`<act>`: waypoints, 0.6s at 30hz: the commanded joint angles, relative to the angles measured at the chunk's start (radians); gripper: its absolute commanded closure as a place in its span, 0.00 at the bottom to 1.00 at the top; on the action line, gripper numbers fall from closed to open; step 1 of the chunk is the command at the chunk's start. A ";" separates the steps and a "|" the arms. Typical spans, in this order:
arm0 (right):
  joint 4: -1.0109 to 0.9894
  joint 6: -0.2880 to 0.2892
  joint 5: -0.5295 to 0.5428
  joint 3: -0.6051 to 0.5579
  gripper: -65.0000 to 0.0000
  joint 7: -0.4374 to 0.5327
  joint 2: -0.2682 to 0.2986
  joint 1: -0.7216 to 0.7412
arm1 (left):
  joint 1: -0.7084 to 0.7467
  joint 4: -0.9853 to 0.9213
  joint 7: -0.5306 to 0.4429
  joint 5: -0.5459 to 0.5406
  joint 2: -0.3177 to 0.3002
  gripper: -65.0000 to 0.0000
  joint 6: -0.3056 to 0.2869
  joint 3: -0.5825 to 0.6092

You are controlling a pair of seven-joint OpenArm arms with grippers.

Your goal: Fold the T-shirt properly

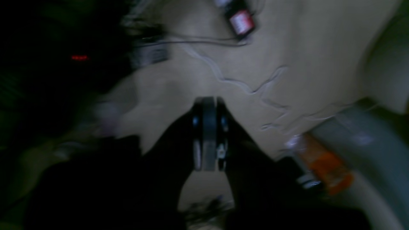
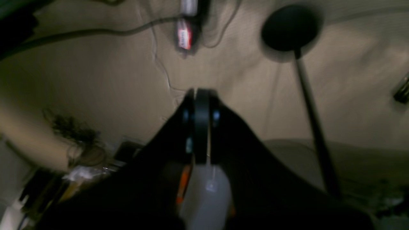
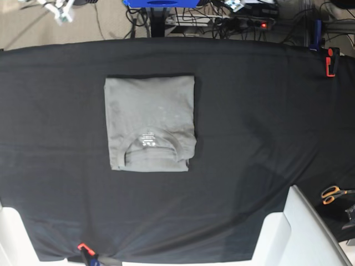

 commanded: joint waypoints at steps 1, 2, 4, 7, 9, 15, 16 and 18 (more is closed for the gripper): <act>-0.114 0.013 0.017 -0.031 1.00 0.027 0.018 0.056 | -0.025 -0.071 -0.039 -0.002 -0.006 1.00 -0.002 -0.002; -0.273 0.013 0.017 -0.074 1.00 0.078 0.021 0.131 | -0.074 -0.187 -0.087 -0.002 -0.006 1.00 -0.002 -0.002; -0.600 0.012 0.017 -0.152 0.99 0.226 0.016 0.268 | -0.191 -0.444 -0.197 -0.002 -0.012 1.00 -0.002 -0.003; -1.024 0.010 0.017 -0.271 0.99 0.575 -0.022 0.427 | -0.415 -0.957 -0.443 -0.002 -0.040 1.00 -0.002 -0.011; -1.172 -0.004 0.023 -0.333 0.99 0.840 -0.034 0.473 | -0.541 -1.271 -0.686 0.010 -0.049 1.00 0.074 -0.002; -1.172 -0.295 0.023 -0.244 0.99 1.083 -0.073 0.449 | -0.597 -1.329 -1.049 0.137 -0.047 1.00 0.393 -0.002; -1.172 -0.329 0.022 -0.232 0.99 1.064 -0.077 0.449 | -0.597 -1.329 -1.021 0.176 -0.047 1.00 0.418 -0.002; -1.172 -0.358 0.022 -0.233 0.99 1.044 -0.079 0.447 | -0.599 -1.329 -0.969 0.242 -0.049 1.00 0.427 -0.002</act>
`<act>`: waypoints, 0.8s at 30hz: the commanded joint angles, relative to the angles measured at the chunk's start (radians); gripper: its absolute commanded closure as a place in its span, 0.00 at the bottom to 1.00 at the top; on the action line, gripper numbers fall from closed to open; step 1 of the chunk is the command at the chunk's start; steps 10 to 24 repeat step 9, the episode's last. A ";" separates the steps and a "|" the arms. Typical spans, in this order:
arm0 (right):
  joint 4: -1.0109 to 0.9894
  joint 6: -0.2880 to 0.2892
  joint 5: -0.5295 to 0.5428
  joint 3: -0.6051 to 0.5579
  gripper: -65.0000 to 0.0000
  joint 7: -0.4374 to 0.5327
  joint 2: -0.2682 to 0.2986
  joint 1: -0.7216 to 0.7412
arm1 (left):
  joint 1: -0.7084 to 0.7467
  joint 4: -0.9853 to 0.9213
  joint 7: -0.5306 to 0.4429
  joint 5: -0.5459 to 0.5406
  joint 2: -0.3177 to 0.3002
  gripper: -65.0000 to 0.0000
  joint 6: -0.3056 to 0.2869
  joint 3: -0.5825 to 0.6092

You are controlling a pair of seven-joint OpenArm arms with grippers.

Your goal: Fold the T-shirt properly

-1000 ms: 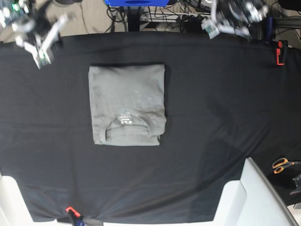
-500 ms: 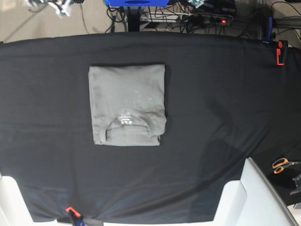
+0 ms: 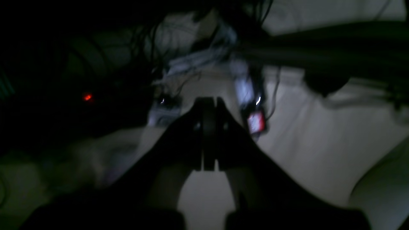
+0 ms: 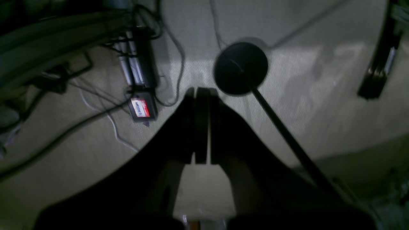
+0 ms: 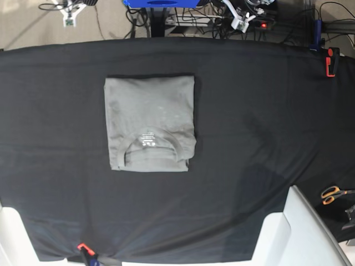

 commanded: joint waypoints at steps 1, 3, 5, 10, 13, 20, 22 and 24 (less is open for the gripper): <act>-0.004 -0.009 0.000 0.001 0.99 -0.001 0.001 -0.012 | 0.006 -0.002 0.011 0.036 -0.009 1.00 -0.004 0.001; -0.004 -0.011 0.000 0.001 0.99 -0.003 0.001 -0.012 | 0.006 -0.002 0.040 0.105 -0.012 1.00 -0.004 0.001; -0.004 -0.011 0.000 0.001 0.99 -0.003 0.001 -0.012 | 0.006 -0.002 0.050 0.161 -0.015 1.00 -0.004 -0.001; -0.004 -0.011 0.000 0.001 0.99 0.000 -0.001 -0.012 | 0.006 -0.002 0.046 0.221 -0.023 1.00 -0.004 -0.004; -0.004 -0.011 0.000 0.001 0.99 0.000 -0.001 -0.012 | 0.006 -0.002 0.046 0.221 -0.023 1.00 -0.004 -0.004; -0.004 -0.011 0.000 0.001 0.99 0.000 -0.001 -0.012 | 0.006 -0.002 0.046 0.221 -0.023 1.00 -0.004 -0.004; -0.004 -0.011 0.000 0.001 0.99 0.000 -0.001 -0.012 | 0.006 -0.002 0.046 0.221 -0.023 1.00 -0.004 -0.004; -0.004 -0.011 0.000 0.001 0.99 0.000 -0.001 -0.012 | 0.006 -0.002 0.046 0.221 -0.023 1.00 -0.004 -0.004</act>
